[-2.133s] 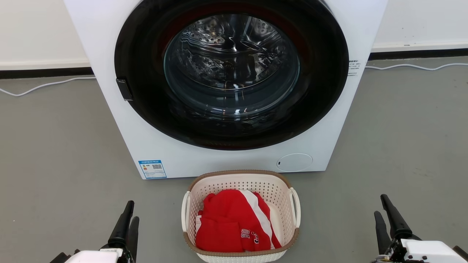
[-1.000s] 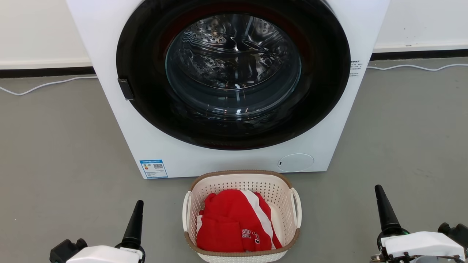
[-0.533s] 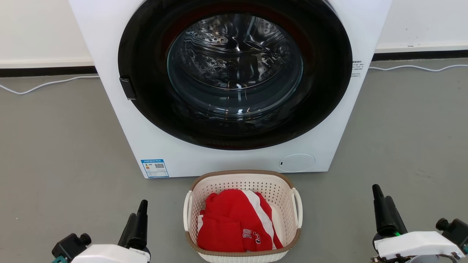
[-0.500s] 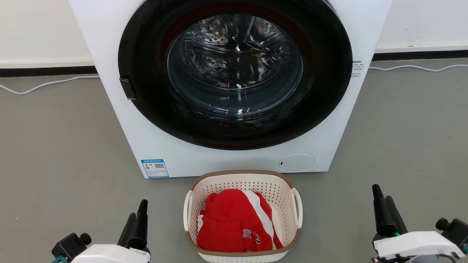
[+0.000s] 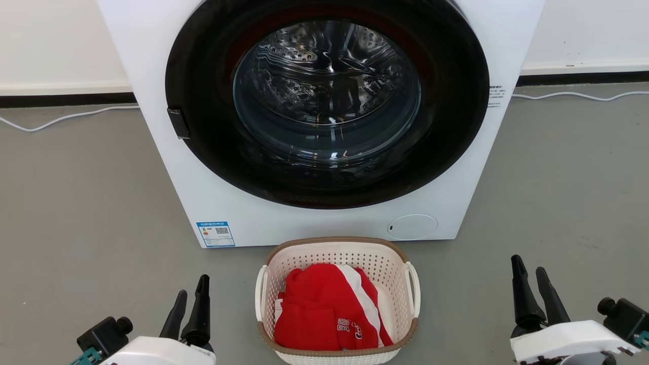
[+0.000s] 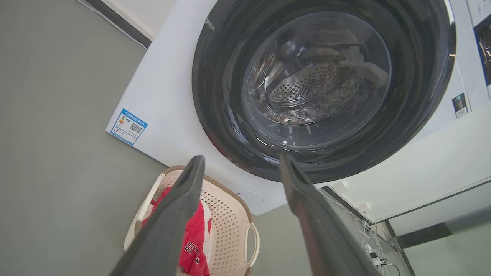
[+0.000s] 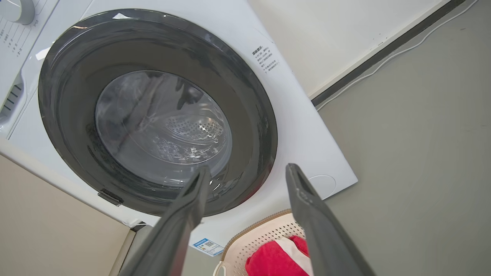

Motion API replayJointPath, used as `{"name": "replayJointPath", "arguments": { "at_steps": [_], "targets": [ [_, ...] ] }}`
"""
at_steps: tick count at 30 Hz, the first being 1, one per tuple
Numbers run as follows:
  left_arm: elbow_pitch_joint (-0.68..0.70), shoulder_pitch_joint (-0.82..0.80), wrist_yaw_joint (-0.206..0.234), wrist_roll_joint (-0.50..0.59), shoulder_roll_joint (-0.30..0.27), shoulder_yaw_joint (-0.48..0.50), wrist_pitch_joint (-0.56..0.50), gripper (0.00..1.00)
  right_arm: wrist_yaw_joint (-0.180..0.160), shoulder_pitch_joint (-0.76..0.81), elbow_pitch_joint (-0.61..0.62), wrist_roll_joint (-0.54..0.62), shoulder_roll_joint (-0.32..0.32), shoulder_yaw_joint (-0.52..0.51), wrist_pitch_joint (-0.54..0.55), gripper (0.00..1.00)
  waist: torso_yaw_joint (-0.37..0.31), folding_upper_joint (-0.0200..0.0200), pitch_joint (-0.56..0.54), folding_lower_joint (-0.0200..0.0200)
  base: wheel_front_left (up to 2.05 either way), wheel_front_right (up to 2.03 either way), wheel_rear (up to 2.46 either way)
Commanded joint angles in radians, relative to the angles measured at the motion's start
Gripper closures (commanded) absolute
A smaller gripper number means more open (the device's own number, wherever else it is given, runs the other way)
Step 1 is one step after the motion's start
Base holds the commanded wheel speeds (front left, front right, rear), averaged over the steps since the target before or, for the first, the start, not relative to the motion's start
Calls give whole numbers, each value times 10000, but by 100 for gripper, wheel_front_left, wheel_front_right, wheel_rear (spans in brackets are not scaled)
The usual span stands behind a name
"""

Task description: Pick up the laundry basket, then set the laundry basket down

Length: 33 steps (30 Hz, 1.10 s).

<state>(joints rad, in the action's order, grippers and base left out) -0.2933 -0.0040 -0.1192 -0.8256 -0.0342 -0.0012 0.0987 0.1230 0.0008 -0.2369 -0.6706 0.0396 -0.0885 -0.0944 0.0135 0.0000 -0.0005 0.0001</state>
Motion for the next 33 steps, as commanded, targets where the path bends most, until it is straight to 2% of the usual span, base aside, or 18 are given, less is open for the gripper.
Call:
{"name": "replayJointPath", "arguments": {
  "at_steps": [1,33],
  "targets": [
    [304,-233,-48,277,-93,149,131,0,45,-43,362,299,83,202,-173,0,3,0,1,-1,0,0,0],
    [415,-135,-96,4073,-135,-21,1070,0,65,93,560,4229,97,417,-1112,0,58,0,32,-1,0,0,0]
  ]
}}
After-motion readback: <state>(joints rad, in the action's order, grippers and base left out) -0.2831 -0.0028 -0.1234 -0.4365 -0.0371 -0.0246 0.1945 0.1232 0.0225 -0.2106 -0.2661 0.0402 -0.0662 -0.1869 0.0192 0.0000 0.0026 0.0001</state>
